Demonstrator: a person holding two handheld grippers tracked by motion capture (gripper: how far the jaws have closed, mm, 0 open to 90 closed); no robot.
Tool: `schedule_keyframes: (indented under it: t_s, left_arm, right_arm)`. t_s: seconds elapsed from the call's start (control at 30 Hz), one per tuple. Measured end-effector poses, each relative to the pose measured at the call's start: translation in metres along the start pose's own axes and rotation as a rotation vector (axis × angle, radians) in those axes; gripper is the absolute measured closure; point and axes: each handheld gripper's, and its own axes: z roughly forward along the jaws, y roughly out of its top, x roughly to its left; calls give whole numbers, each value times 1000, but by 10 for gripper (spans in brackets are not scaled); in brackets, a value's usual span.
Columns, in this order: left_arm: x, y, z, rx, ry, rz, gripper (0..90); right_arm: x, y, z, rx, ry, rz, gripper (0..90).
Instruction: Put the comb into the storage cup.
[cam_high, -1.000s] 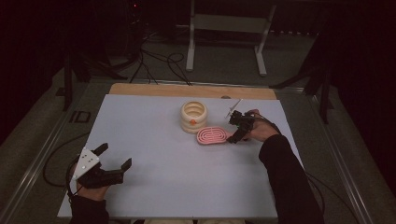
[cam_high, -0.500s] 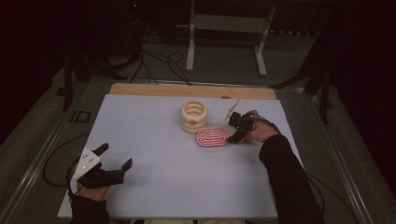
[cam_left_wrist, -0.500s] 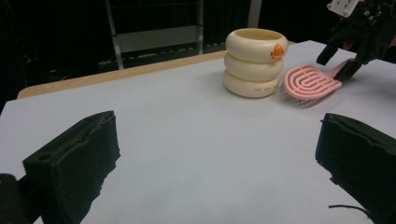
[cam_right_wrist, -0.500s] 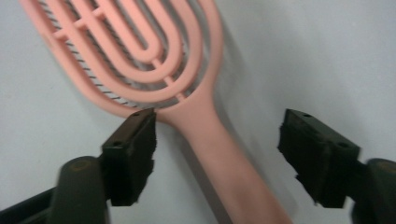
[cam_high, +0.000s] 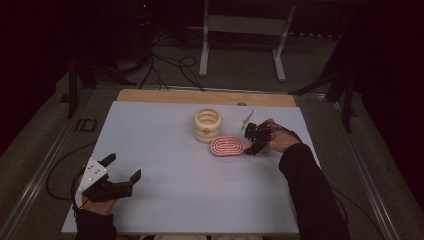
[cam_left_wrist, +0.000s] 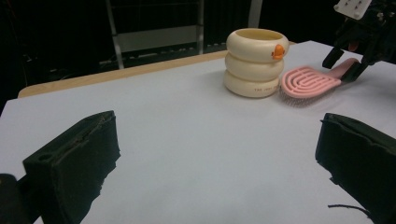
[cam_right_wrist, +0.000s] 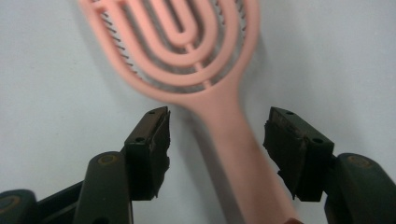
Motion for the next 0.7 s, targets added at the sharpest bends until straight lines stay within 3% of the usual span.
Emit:
schedule_keyframes:
  t_s: [0.27,0.47,0.6,0.63,0.7]
  left_arm:
    - [-1,0,1,4,-1,4,3]
    - [-1,0,1,3,-3,4,3]
    - [-1,0,1,4,-3,6,3]
    - [-1,0,1,4,-3,4,3]
    - [-1,0,1,4,-3,6,3]
  right_arm:
    - [6,4,14,53,-55,-40,442]
    - [11,9,19,61,-59,-53,429]
    - [10,10,20,67,-32,-48,436]
    - [11,10,19,72,-21,-55,580]
    - [11,10,19,72,-21,-55,580]
